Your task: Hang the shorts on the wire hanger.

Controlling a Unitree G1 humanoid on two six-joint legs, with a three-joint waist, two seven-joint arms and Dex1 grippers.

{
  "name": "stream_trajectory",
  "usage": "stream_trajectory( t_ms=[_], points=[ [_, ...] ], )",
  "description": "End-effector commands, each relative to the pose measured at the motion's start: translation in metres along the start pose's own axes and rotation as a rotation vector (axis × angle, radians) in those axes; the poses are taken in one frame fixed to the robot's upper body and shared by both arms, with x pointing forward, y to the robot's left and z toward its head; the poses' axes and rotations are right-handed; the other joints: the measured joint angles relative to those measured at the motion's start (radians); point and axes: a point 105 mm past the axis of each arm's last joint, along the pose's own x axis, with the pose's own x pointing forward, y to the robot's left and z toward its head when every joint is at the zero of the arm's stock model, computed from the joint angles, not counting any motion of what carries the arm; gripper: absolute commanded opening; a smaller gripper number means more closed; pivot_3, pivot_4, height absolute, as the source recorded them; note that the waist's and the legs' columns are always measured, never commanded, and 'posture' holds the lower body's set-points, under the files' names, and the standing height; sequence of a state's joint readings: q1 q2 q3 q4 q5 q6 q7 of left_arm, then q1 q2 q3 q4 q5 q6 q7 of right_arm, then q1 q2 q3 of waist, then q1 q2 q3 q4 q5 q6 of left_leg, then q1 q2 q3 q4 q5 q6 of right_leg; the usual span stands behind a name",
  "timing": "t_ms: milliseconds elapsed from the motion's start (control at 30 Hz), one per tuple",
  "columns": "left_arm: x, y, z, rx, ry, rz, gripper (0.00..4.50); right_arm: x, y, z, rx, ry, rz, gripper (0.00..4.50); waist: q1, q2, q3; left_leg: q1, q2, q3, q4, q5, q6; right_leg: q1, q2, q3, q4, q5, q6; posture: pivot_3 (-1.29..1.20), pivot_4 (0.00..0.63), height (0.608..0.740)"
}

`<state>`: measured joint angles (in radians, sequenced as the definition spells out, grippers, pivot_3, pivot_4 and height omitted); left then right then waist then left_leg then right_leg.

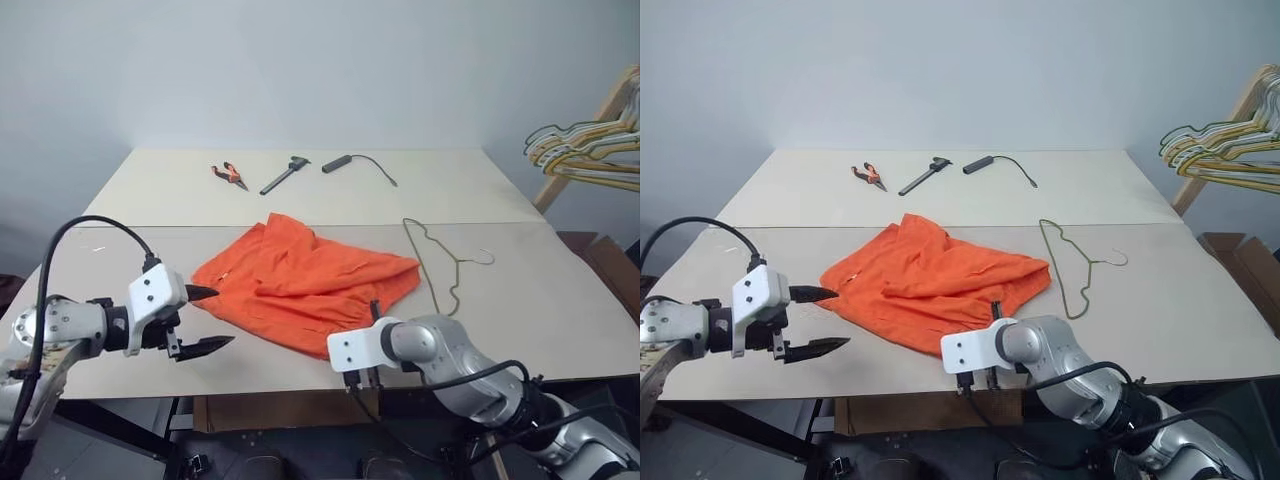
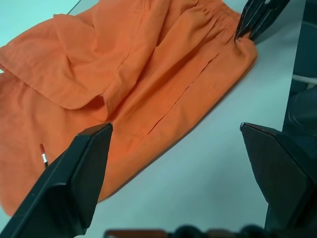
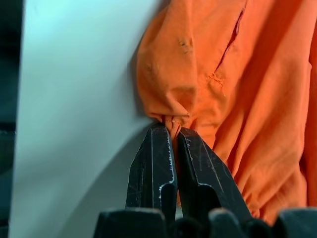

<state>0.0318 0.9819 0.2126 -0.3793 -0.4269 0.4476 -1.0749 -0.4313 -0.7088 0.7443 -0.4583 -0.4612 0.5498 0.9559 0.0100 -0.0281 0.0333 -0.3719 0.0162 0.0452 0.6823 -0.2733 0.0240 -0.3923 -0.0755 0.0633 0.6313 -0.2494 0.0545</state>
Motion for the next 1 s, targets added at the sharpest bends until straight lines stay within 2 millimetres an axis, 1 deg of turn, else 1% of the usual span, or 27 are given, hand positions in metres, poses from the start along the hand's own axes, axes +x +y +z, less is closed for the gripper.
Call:
stream_trajectory(
  t_ms=[33, 100, 167, 233, 367, 433, 500, 633, 733, 833, 1000],
  points=[
    [-0.002, 0.007, -0.003, 0.074, 0.05, 0.014, 4.5, -0.028, -0.013, -0.013, -0.154, -0.053, -0.076, 0.02, 0.001, 0.0, 0.0, 0.0, 0.0, 0.0, 0.0, 0.0, 0.0, 0.0, 0.0, 0.0, -0.001, 0.0, 0.0, 0.02, 0.0, 0.74],
    [-0.003, 0.009, -0.007, 0.088, 0.064, 0.006, 4.5, -0.035, -0.014, -0.022, -0.185, -0.073, -0.088, 0.02, -0.001, -0.001, 0.001, 0.0, -0.001, 0.0, 0.0, 0.0, 0.0, 0.0, 0.0, 0.0, -0.001, 0.0, 0.0, 0.02, 0.0, 0.74],
    [-0.002, 0.012, -0.013, 0.106, 0.077, -0.019, 4.5, -0.042, -0.017, -0.037, -0.251, -0.073, -0.117, 0.02, -0.005, -0.002, 0.001, 0.001, 0.0, 0.001, 0.0, 0.0, 0.0, 0.001, 0.0, 0.0, -0.001, 0.0, 0.0, 0.02, 0.0, 0.74],
    [0.002, 0.018, -0.019, 0.124, 0.095, -0.035, 4.5, -0.046, -0.017, -0.046, -0.272, -0.086, -0.121, 0.02, -0.01, -0.002, 0.001, 0.001, 0.0, 0.001, 0.0, 0.0, 0.0, 0.001, 0.0, 0.0, -0.001, 0.0, 0.0, 0.02, 0.0, 0.74],
    [0.009, 0.025, -0.035, 0.173, 0.176, -0.106, 4.5, -0.047, -0.019, -0.058, -0.285, -0.084, -0.111, 0.02, -0.019, -0.002, 0.001, 0.003, 0.001, 0.002, 0.0, 0.0, 0.0, 0.003, 0.001, 0.0, -0.001, 0.0, 0.0, 0.02, 0.0, 0.74],
    [0.013, 0.033, -0.044, 0.211, 0.23, -0.098, 4.5, -0.045, -0.021, -0.061, -0.288, -0.078, -0.117, 0.02, -0.024, -0.002, 0.001, 0.002, 0.0, 0.002, 0.0, 0.0, 0.0, 0.003, 0.001, 0.001, -0.001, 0.0, 0.0, 0.01, 0.0, 0.74],
    [0.018, 0.04, -0.05, 0.227, 0.248, -0.094, 4.5, -0.043, -0.022, -0.06, -0.273, -0.086, -0.126, 0.02, -0.025, -0.002, 0.001, 0.002, 0.0, 0.002, 0.0, 0.0, 0.0, 0.003, 0.001, 0.002, -0.001, 0.0, 0.0, 0.01, 0.0, 0.74],
    [0.035, 0.043, -0.057, 0.197, 0.224, -0.135, 4.5, -0.041, -0.024, -0.057, -0.255, -0.09, -0.141, 0.02, -0.024, -0.002, 0.001, 0.002, 0.0, 0.003, 0.0, 0.0, 0.0, 0.002, 0.001, 0.002, 0.0, 0.0, 0.0, 0.0, 0.0, 0.74],
    [0.045, 0.04, -0.062, 0.183, 0.216, -0.182, 3.89, -0.041, -0.023, -0.057, -0.25, -0.086, -0.142, 0.0, -0.024, -0.002, 0.001, 0.002, 0.0, 0.002, 0.0, 0.0, 0.0, 0.002, 0.001, 0.002, 0.0, 0.0, 0.001, -0.02, 0.0, 0.74],
    [0.049, 0.038, -0.069, 0.21, 0.252, -0.218, 2.97, -0.042, -0.023, -0.059, -0.248, -0.071, -0.146, 0.0, -0.026, -0.002, 0.001, 0.001, 0.0, 0.002, 0.0, 0.0, 0.0, 0.002, 0.001, 0.002, 0.0, 0.0, 0.001, -0.04, 0.0, 0.74],
    [0.053, 0.049, -0.075, 0.252, 0.295, -0.166, 1.29, -0.042, -0.025, -0.059, -0.232, -0.062, -0.166, 0.0, -0.028, -0.002, 0.001, 0.002, 0.0, 0.002, 0.001, 0.0, 0.0, 0.002, 0.001, 0.002, 0.001, 0.0, 0.001, -0.04, 0.0, 0.74]
  ],
)
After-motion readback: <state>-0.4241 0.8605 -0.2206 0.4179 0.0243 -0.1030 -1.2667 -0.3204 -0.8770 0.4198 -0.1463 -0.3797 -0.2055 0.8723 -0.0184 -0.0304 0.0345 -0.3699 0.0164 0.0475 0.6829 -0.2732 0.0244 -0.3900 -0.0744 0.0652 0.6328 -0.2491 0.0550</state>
